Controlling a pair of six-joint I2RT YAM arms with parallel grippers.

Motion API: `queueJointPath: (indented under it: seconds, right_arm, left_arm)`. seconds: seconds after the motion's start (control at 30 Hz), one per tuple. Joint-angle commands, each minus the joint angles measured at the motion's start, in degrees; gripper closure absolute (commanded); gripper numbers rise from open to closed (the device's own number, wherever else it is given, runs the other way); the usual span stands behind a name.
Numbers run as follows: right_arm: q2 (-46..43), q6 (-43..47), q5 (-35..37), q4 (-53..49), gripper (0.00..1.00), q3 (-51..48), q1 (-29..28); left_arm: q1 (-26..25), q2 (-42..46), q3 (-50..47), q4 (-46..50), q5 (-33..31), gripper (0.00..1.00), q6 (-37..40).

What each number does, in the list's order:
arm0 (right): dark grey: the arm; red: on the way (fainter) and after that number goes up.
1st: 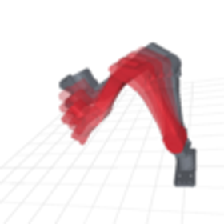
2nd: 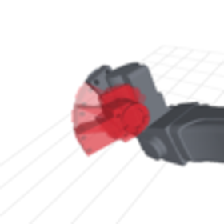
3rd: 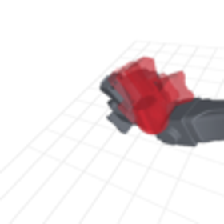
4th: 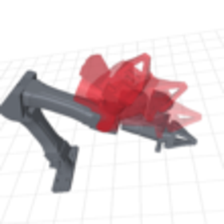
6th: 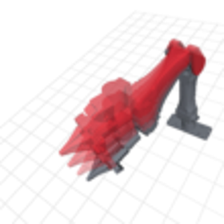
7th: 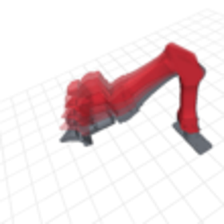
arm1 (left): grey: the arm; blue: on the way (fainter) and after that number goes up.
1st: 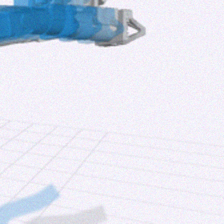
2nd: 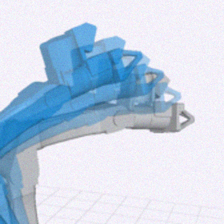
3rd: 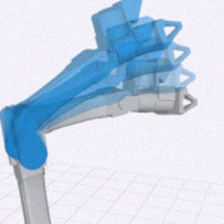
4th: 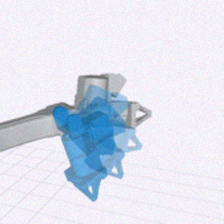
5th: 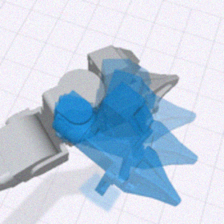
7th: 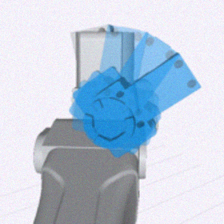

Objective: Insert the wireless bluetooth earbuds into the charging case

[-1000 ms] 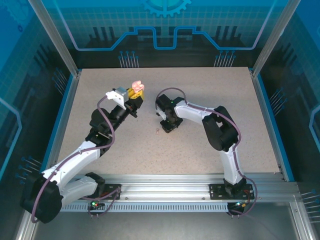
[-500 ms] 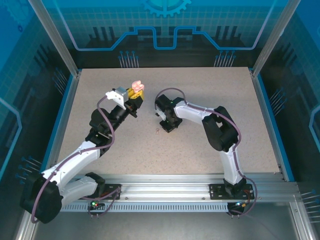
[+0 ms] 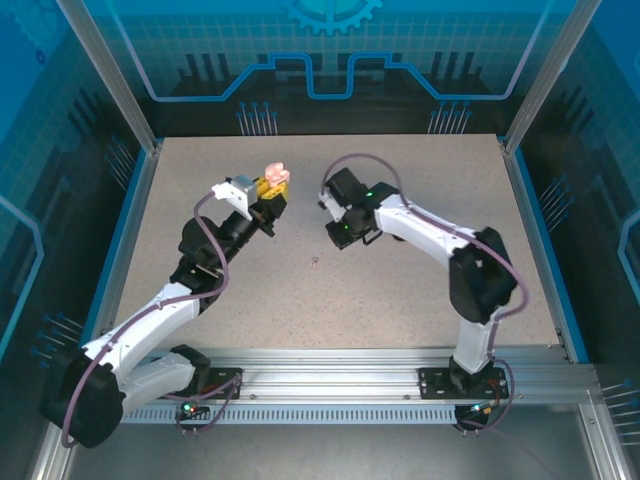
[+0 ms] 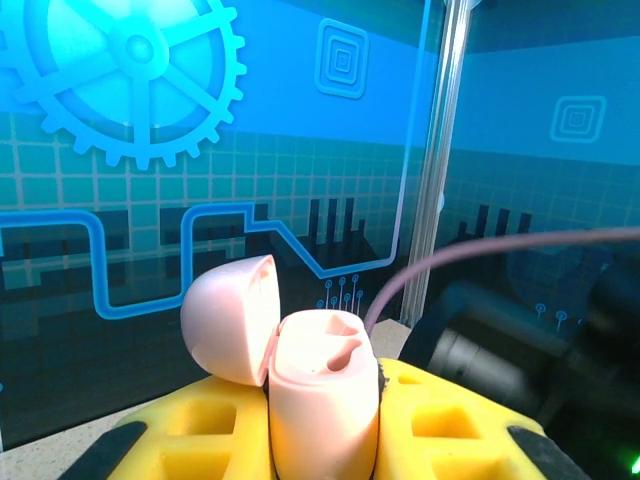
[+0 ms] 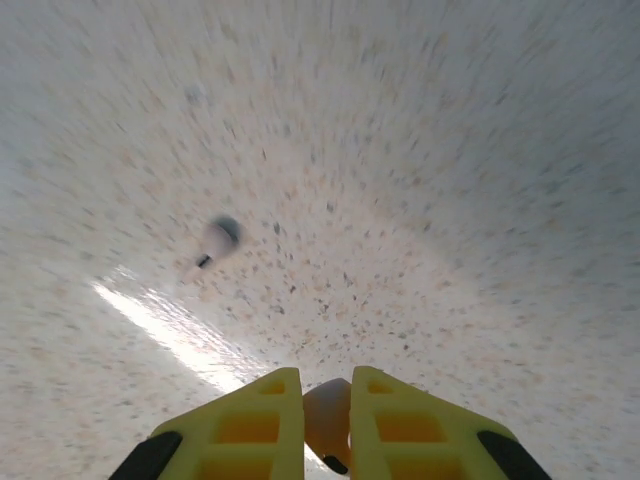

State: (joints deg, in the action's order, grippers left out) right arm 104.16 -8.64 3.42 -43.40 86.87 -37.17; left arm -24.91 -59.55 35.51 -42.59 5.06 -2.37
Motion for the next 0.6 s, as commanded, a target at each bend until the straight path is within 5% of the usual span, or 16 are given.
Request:
queueJointPath:
  seconds: [0.0, 0.33, 0.57]
  right_arm:
    - [-7.7, -3.3, -2.0, 1.6, 0.88, 2.2, 1.1]
    - [-27.2, -9.1, 0.5, 15.9, 0.87, 2.5, 2.3]
    - [-36.0, -13.4, -4.5, 29.6, 0.86, -3.7, 2.1]
  left_arm:
    - [-1.6, 0.9, -0.2, -3.4, 1.5, 1.00, 2.3]
    - [-10.2, -1.2, 1.0, -7.2, -2.8, 1.00, 13.2]
    - [-16.1, -4.1, 4.9, -8.7, -5.5, 1.00, 21.8]
